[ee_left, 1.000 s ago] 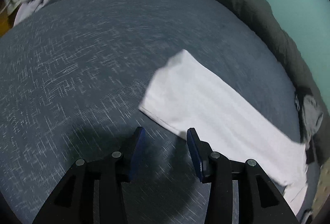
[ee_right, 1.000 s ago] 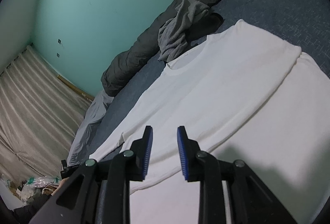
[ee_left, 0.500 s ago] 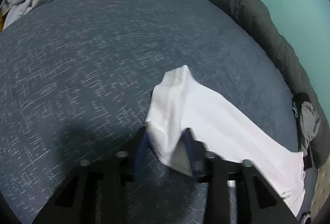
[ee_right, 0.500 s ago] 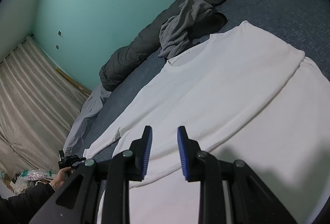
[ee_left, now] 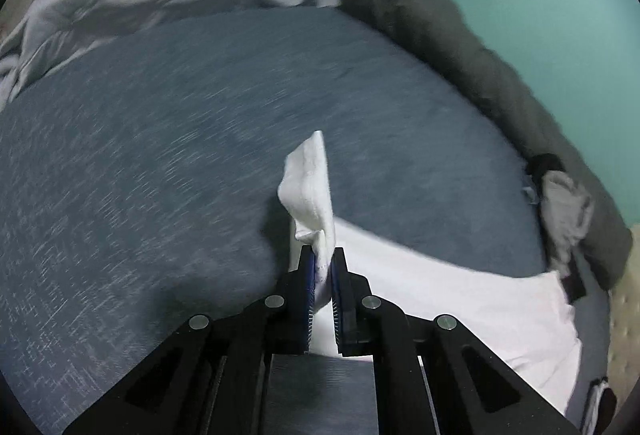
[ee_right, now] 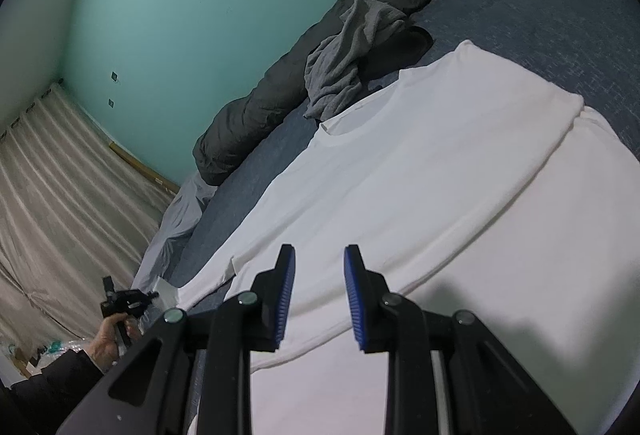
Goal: Fold clothes
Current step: 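Lift the pinched hem with the left tool and carry it toward the collar, then lay the hem over the shirt body and open the left tool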
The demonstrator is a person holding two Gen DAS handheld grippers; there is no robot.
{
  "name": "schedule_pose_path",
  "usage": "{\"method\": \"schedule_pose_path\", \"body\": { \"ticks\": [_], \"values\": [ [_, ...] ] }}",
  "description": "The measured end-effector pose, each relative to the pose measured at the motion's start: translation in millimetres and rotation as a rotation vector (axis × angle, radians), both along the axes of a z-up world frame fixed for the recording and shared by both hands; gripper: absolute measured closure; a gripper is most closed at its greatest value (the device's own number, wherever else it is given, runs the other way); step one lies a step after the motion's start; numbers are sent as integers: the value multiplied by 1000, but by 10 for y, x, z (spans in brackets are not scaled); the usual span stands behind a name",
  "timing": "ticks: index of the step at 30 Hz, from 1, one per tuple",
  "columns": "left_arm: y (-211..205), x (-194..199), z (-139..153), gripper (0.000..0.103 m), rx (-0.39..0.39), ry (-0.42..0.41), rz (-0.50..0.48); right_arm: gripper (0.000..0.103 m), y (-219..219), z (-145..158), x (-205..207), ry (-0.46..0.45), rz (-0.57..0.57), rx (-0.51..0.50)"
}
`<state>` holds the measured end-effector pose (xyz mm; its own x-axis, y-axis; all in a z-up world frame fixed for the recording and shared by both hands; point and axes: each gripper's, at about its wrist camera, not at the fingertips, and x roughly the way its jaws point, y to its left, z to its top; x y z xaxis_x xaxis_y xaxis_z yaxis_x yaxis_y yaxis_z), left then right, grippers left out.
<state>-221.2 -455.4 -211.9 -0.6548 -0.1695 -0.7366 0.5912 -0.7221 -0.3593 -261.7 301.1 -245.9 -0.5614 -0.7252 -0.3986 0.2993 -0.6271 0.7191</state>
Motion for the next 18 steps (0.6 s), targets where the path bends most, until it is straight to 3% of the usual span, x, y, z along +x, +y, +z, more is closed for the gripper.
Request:
{"method": "schedule_pose_path", "body": {
  "ticks": [7, 18],
  "values": [
    [742, -534, 626, 95, -23, 74, -184, 78, 134, 20, -11, -6, -22, -43],
    [2686, -1185, 1539, 95, -77, 167, -494, 78, 528, 77, -100, -28, -89, -116]
  ]
}}
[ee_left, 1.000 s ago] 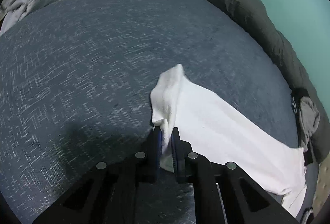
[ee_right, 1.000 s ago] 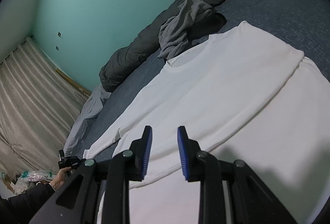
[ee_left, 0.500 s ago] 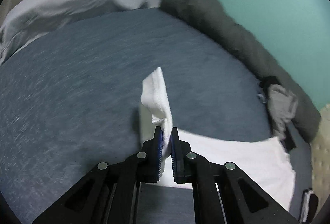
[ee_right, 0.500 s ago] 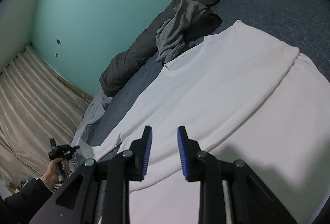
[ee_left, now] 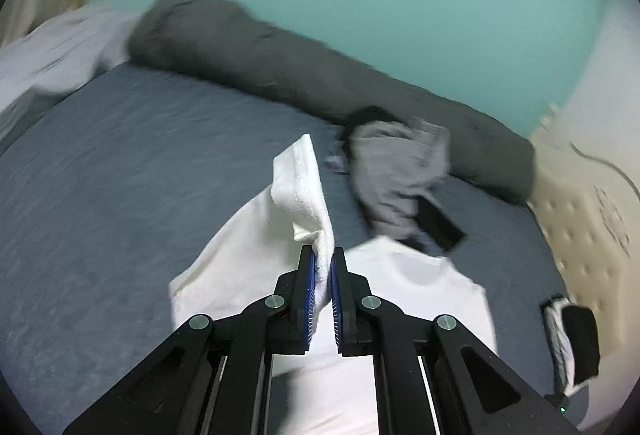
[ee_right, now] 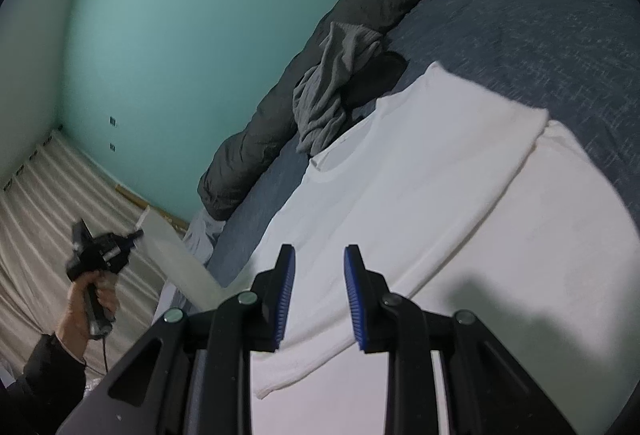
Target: Fold clothes
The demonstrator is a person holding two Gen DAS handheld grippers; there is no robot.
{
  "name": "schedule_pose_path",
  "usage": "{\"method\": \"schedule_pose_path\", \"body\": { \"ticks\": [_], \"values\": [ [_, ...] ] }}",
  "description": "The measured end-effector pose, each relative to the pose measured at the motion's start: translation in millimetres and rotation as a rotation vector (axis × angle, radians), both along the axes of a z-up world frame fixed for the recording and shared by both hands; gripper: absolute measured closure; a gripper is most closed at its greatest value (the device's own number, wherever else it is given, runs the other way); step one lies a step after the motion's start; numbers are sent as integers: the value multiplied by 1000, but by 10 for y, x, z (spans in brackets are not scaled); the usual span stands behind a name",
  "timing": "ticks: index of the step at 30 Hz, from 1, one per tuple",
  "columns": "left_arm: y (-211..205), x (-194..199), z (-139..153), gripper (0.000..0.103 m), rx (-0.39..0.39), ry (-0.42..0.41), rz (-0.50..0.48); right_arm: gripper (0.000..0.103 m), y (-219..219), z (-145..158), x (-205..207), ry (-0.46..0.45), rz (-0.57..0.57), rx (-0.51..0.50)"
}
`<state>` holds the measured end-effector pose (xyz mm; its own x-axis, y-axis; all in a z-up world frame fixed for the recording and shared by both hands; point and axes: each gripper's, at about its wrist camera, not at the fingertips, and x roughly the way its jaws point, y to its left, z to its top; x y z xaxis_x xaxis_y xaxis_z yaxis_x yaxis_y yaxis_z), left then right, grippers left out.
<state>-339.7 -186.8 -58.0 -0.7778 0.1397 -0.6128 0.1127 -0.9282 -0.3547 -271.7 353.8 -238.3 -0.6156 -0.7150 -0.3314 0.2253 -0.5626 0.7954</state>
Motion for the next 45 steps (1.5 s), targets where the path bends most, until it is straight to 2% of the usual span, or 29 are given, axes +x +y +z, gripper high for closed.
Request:
{"method": "schedule_pose_path", "body": {
  "ticks": [5, 9, 13, 18, 21, 23, 27, 30, 36, 40, 45],
  "values": [
    [1123, -164, 213, 95, 2, 25, -201, 78, 187, 21, -42, -9, -24, -8],
    [2090, -134, 135, 95, -5, 18, -396, 78, 317, 56, -59, 3, -45, -21],
    [2873, -6, -365, 95, -47, -61, -543, 78, 486, 55, -80, -5, -73, -35],
    [3397, 209, -1294, 95, -106, -206, -612, 77, 627, 34, -135, -34, -100, -3],
    [3483, 367, -1639, 95, -120, -252, -621, 76, 680, -19, -169, -60, -108, -8],
    [3506, 463, -1849, 95, -131, -279, -622, 72, 702, -62, -195, -81, -109, -9],
    [3467, 556, -2055, 95, -135, -309, -617, 67, 644, -170, -252, -142, -88, 16],
    [3406, 611, -2089, 95, -122, -321, -612, 67, 640, -235, -262, -178, -91, 27],
    [3252, 759, -2001, 93, -127, -318, -617, 65, 504, -259, -298, -207, -57, 130],
    [3173, 823, -2026, 82, -118, -328, -613, 61, 383, -323, -319, -233, -6, 129],
    [3175, 946, -2054, 81, -128, -331, -631, 60, 265, -362, -306, -245, 32, 164]
  ]
}}
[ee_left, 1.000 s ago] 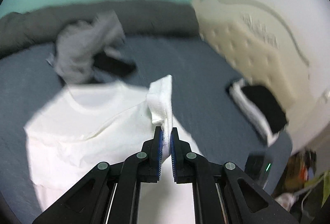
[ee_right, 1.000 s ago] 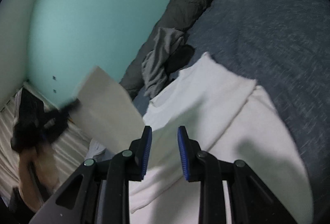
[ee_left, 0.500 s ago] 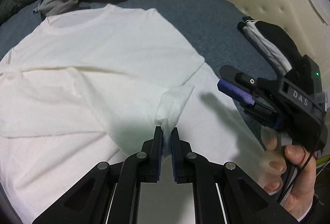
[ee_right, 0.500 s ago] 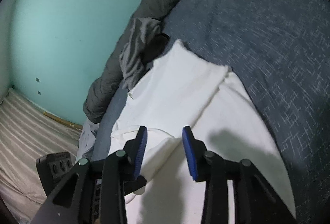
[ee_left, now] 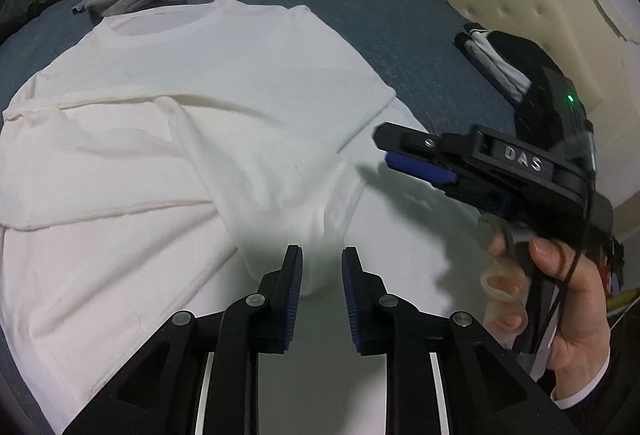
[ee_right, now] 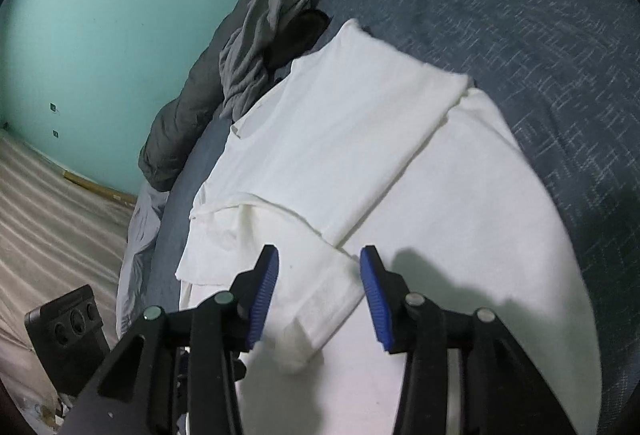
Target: Fold clothes
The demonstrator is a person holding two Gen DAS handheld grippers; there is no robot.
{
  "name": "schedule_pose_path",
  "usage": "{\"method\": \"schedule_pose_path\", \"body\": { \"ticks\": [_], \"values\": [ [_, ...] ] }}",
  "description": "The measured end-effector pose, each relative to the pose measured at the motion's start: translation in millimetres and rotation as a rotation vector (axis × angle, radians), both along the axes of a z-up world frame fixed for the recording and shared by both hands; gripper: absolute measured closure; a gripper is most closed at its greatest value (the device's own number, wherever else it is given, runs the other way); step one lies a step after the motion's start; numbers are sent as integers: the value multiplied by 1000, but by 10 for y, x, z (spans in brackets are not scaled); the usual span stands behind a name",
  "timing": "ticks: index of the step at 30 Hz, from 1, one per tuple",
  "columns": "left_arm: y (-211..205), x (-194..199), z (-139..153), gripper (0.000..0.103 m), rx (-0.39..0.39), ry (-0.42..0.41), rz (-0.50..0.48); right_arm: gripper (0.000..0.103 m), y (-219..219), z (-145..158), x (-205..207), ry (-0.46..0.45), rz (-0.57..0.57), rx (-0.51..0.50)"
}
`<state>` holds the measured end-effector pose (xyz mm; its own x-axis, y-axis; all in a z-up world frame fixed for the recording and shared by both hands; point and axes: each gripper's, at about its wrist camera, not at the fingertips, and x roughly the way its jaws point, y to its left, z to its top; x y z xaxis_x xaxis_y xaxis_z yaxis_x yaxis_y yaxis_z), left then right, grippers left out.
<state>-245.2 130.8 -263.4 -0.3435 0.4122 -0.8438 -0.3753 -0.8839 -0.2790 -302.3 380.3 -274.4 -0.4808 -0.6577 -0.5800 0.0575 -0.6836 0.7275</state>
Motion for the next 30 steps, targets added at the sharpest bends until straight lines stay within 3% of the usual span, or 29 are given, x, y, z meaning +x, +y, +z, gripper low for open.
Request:
{"method": "schedule_pose_path", "body": {
  "ticks": [6, 14, 20, 21, 26, 30],
  "values": [
    [-318, -31, -66, 80, -1, -16, 89, 60, 26, -35, 8, -23, -22, 30],
    [-718, -31, -112, 80, 12, -28, 190, 60, -476, -88, 29, -44, 115, 161],
    [-1044, 9, -75, 80, 16, -16, 264, 60, -678, -111, 121, -27, 155, 267],
    [-1100, 13, -82, 80, 17, -20, 277, 63, -704, -122, 134, -24, 160, 280],
    [-1310, 111, -50, 80, 22, -22, 325, 96, -691, -177, 156, -17, 145, 311],
    [-1406, 268, 42, 80, 36, -2, 337, 99, -502, -136, 245, -19, 87, 222]
  ]
}}
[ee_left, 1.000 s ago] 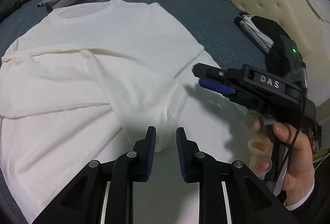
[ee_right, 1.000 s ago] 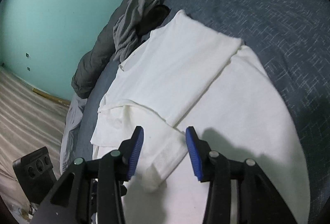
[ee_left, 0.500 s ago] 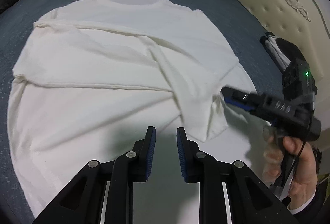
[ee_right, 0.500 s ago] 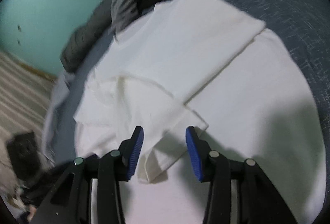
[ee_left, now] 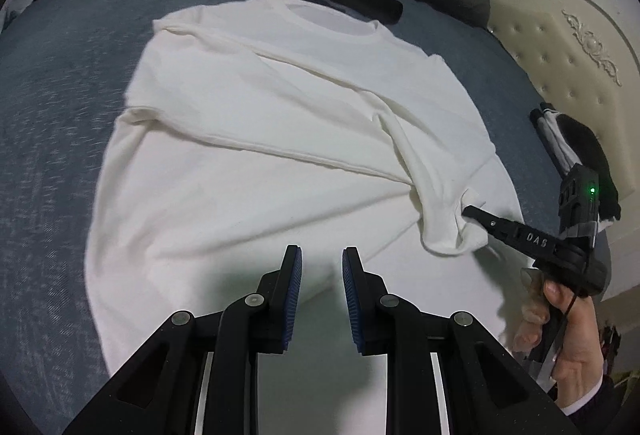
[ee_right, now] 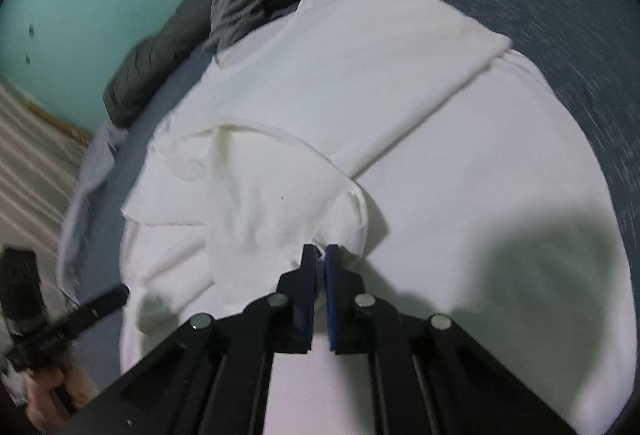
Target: Fold clothes
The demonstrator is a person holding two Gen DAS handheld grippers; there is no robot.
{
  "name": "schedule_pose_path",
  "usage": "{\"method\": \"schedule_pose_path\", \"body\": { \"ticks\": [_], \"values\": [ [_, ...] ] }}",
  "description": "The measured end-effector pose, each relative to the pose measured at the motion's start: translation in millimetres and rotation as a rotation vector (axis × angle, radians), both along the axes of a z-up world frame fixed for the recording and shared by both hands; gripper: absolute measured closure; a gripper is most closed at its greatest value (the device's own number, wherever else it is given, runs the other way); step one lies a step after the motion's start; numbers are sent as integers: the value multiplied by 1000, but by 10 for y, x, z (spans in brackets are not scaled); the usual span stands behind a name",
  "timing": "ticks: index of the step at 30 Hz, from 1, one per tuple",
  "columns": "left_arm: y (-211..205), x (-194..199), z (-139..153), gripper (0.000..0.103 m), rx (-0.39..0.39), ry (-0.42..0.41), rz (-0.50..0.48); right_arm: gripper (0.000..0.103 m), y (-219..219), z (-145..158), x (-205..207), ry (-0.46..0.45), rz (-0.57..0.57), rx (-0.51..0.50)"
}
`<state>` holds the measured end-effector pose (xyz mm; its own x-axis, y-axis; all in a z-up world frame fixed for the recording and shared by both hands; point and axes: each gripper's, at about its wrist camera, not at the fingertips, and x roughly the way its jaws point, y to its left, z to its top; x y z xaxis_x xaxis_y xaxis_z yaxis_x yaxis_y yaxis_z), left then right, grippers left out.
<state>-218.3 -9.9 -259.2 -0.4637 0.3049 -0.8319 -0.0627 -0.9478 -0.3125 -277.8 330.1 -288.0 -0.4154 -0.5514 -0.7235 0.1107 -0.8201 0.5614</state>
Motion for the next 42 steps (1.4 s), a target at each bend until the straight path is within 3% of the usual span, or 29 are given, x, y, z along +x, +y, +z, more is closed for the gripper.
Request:
{"method": "schedule_pose_path", "body": {
  "ticks": [10, 18, 21, 23, 24, 27, 31, 33, 37, 39, 40, 42],
  "values": [
    [-439, 348, 181, 80, 9, 32, 57, 100, 438, 417, 487, 136, -146, -95],
    [-811, 339, 155, 80, -8, 13, 129, 97, 654, 93, 469, 12, -253, -91],
    [-840, 306, 134, 80, -8, 13, 135, 96, 759, 171, 465, 42, -284, -111],
    [-820, 282, 114, 80, -11, 12, 131, 76, 756, 215, 432, 52, -280, -111],
    [-797, 266, 100, 80, -14, 11, 126, 57, 748, 232, 413, 55, -276, -112],
    [-711, 241, 63, 80, -16, 7, 110, 52, 604, 216, 349, 34, -217, -138],
    [-602, 232, 34, 80, 10, 14, 98, 48, 308, 162, 264, 7, -139, -42],
    [-544, 242, 27, 80, 23, 19, 89, 48, 212, 106, 226, -13, -127, 14],
    [-466, 253, 32, 80, 31, 24, 70, 49, 216, 67, 210, -3, -154, 24],
    [-460, 251, 46, 80, 34, 27, 68, 70, 283, 61, 215, 10, -182, 21],
    [-463, 249, 55, 80, 35, 28, 69, 85, 323, 57, 217, 14, -194, 16],
    [-471, 245, 75, 80, 34, 32, 71, 96, 410, 85, 236, 27, -215, -29]
  ]
}}
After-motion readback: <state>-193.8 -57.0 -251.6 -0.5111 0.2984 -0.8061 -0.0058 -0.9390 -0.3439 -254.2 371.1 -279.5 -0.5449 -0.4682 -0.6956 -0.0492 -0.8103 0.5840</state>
